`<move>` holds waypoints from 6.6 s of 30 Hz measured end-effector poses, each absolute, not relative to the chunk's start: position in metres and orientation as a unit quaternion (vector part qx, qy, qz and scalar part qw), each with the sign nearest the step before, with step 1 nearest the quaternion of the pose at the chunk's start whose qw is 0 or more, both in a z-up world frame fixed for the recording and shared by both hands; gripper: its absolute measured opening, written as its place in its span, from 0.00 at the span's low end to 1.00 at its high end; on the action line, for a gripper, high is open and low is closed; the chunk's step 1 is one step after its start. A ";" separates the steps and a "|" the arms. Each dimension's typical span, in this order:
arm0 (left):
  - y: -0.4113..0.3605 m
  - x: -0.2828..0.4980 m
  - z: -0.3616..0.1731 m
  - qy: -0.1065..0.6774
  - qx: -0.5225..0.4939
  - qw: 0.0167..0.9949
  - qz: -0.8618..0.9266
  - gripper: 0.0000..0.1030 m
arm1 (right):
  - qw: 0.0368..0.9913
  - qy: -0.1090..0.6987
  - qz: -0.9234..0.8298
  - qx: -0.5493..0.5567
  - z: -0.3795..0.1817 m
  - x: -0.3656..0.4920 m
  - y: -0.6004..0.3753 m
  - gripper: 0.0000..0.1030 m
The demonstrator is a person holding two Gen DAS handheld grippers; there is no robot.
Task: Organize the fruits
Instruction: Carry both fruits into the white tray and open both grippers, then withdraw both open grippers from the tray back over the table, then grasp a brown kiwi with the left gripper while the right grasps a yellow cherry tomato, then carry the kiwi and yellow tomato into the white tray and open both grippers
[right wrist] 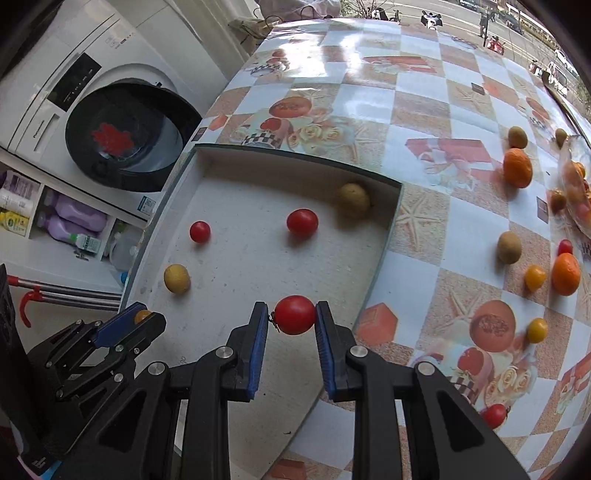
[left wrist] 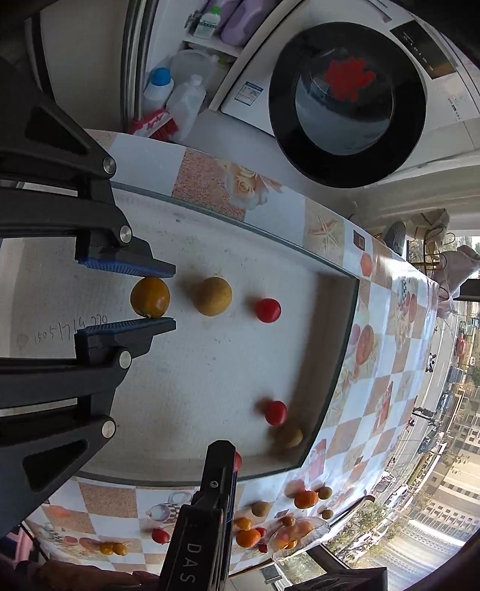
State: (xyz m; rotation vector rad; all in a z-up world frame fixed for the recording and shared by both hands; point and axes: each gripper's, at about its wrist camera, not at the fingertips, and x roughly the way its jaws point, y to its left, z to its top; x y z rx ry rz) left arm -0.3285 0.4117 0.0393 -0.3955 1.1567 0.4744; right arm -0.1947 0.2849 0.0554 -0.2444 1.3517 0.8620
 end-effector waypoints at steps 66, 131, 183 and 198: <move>0.286 -0.207 0.073 0.544 -0.044 0.833 0.093 0.71 | 0.762 0.613 0.209 0.005 0.063 -0.137 0.095 0.80; 0.265 -0.152 0.063 0.527 -0.091 0.844 0.033 0.26 | 0.747 0.612 0.258 0.020 0.042 -0.119 0.068 0.21; 0.410 -0.366 0.026 0.555 -0.198 0.771 0.243 0.26 | 0.651 0.603 0.434 -0.156 0.048 -0.237 0.313 0.21; 0.404 -0.362 0.020 0.568 -0.171 0.768 0.242 0.79 | 0.640 0.621 0.416 -0.176 0.028 -0.234 0.324 0.22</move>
